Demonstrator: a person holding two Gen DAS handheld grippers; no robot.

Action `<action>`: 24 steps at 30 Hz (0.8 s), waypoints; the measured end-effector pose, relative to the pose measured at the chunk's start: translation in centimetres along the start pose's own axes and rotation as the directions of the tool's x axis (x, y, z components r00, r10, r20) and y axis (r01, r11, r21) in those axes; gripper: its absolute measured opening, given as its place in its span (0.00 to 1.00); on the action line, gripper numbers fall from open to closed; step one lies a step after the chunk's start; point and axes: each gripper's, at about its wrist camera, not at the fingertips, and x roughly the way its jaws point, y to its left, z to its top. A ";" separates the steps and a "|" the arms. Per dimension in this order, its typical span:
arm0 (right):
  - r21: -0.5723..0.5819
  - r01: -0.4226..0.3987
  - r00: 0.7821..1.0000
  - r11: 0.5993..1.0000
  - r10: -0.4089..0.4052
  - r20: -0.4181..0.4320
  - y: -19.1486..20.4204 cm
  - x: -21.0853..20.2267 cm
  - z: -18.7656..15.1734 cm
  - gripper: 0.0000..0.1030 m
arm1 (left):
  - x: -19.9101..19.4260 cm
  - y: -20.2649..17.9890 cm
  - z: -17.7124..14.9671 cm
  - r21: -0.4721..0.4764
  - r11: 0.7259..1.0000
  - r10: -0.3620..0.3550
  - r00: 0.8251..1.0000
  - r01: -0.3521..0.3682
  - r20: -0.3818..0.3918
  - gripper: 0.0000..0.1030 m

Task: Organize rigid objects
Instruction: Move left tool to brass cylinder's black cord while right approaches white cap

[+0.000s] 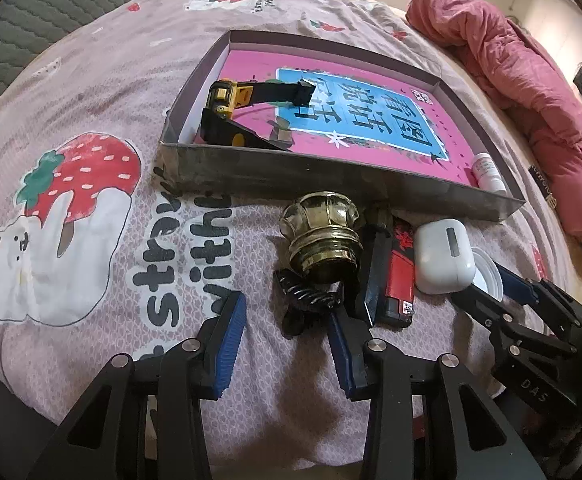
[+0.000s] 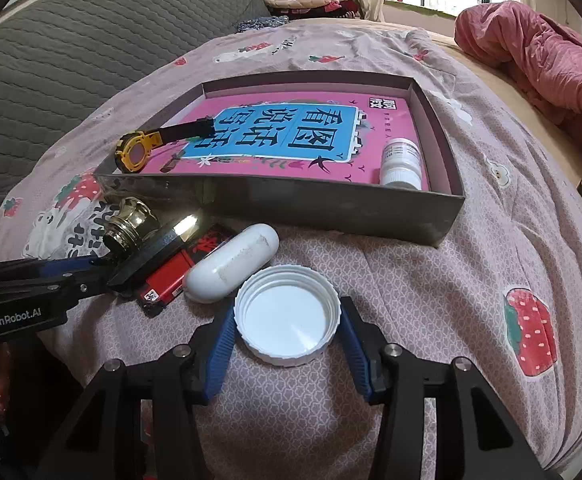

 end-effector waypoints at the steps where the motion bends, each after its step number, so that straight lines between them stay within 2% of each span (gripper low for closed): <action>1: 0.000 -0.001 1.000 1.000 0.001 0.003 0.0 0.0 0.0 0.49 | 0.0 0.1 0.0 0.001 1.000 -0.004 1.000 0.004 0.003 0.35; 3: -0.005 0.002 1.000 1.000 -0.002 0.005 0.1 -0.1 0.0 0.49 | 0.0 0.4 0.1 -0.007 1.000 -0.020 1.000 0.020 0.014 0.25; 6: -0.008 0.005 1.000 1.000 -0.005 0.006 0.0 -0.3 -0.1 0.49 | 0.3 1.0 0.3 -0.030 0.999 -0.035 0.999 0.036 0.006 0.22; 17: 0.001 0.016 1.000 1.000 -0.016 0.022 -0.3 -1.0 0.0 0.48 | -0.3 1.5 0.1 -0.033 0.996 -0.085 0.996 0.086 0.006 0.22; 24: 0.016 0.006 0.999 1.000 -0.007 0.034 -0.5 -1.4 0.0 0.48 | -1.5 1.0 -0.1 -0.002 0.995 -0.096 0.995 0.096 0.021 0.22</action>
